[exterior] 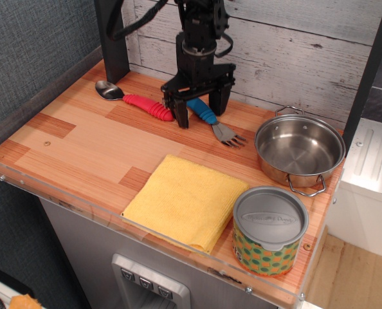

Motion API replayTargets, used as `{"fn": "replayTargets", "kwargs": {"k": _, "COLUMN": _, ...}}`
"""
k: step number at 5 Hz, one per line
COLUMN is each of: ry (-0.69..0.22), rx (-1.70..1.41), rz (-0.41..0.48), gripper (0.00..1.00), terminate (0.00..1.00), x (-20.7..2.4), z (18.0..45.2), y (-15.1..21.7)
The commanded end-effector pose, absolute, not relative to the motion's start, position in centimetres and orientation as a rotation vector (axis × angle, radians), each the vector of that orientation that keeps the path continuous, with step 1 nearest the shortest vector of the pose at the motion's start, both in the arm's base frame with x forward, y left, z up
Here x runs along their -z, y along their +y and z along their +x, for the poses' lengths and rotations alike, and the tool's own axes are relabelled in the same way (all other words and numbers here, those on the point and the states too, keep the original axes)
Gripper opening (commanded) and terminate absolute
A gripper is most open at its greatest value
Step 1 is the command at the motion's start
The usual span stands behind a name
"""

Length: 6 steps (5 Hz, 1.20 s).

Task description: PICK UPTHE FORK AND PUT NEAR THE YELLOW TOWEL

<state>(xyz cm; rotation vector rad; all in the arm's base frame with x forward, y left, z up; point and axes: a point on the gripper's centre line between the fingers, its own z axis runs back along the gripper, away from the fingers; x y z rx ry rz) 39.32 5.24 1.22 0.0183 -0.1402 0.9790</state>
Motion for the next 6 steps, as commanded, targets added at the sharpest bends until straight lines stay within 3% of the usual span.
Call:
{"fn": "replayTargets", "kwargs": {"k": 1, "ry": -0.186, "rx": -0.988, "rz": -0.018, "gripper": 0.0, "terminate": 0.0, "x": -3.1, "z": 40.6, "y": 5.3}}
{"fn": "replayTargets", "kwargs": {"k": 3, "ry": -0.235, "rx": -0.985, "rz": -0.081, "gripper": 0.0, "terminate": 0.0, "x": -4.1, "z": 41.1, "y": 5.7}}
{"fn": "replayTargets", "kwargs": {"k": 4, "ry": -0.303, "rx": -0.989, "rz": -0.118, "gripper": 0.0, "terminate": 0.0, "x": -6.1, "z": 41.3, "y": 5.8}}
{"fn": "replayTargets", "kwargs": {"k": 6, "ry": -0.318, "rx": -0.971, "rz": -0.163, "gripper": 0.0, "terminate": 0.0, "x": -8.8, "z": 39.2, "y": 6.7}}
